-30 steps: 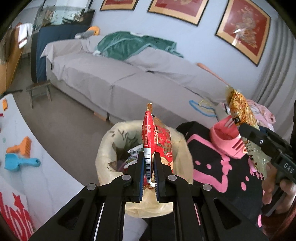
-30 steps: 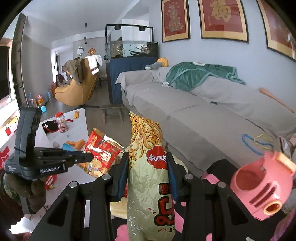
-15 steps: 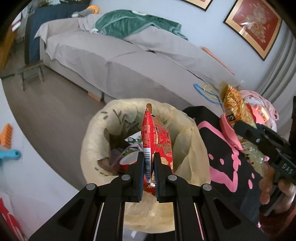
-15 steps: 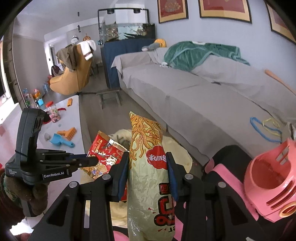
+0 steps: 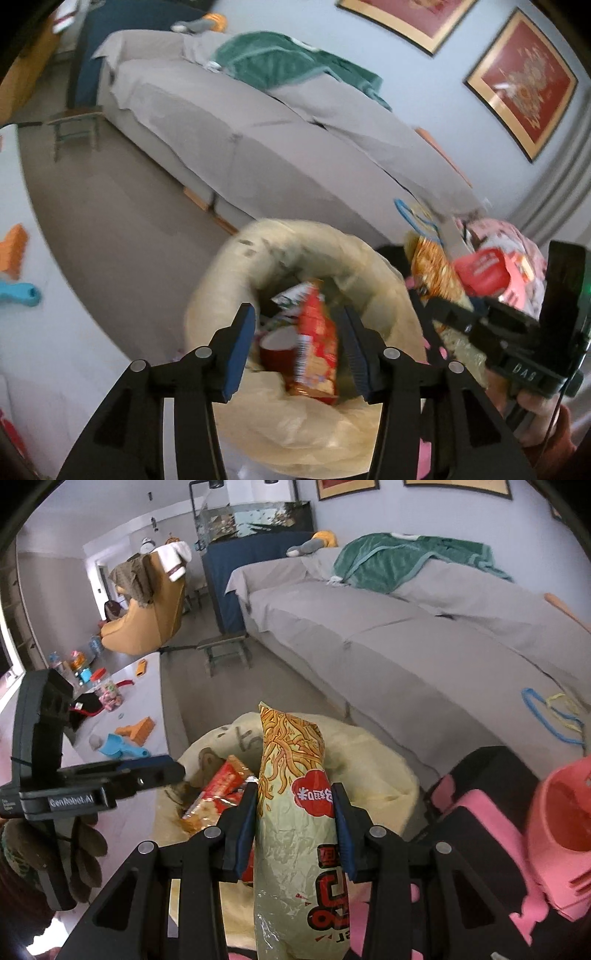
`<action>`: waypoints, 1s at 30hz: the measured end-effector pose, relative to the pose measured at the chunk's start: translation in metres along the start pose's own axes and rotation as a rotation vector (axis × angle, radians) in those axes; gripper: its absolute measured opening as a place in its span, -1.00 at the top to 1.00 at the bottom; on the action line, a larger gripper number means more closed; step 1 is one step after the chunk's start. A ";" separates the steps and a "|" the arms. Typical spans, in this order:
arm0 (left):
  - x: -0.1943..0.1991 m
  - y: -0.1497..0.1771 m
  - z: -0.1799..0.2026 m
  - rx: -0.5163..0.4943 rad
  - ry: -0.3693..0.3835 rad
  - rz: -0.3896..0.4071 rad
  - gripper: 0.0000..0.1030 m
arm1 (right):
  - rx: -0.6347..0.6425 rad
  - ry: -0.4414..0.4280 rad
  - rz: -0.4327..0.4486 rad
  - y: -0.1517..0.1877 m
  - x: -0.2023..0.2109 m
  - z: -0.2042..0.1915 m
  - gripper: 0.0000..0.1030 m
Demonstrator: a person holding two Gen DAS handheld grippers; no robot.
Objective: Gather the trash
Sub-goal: 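Open the left gripper to drop the red packet into the yellow bag, then open the right gripper to drop the yellow-and-white snack bag into the bag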
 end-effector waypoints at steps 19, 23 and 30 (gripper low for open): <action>0.033 0.004 -0.039 -0.102 -0.275 0.131 0.05 | 0.040 -0.051 -0.424 0.061 -0.121 -0.034 0.28; 0.040 0.010 -0.027 -0.128 -0.257 0.145 0.05 | -0.011 -0.083 -0.362 0.055 -0.105 -0.032 0.06; 0.070 0.021 0.005 -0.174 -0.257 0.194 0.05 | -0.032 -0.046 -0.170 0.032 -0.049 -0.027 -0.05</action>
Point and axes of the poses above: each gripper's, at about its wrist camera, not at the fingertips, and x roughly against the way its jaws point, z to its right, y to its underside, the point moved 5 cm from there along -x, roughly the way its jaws point, and after that the axes turned 10 degrees about z, right-handed, at the moved point
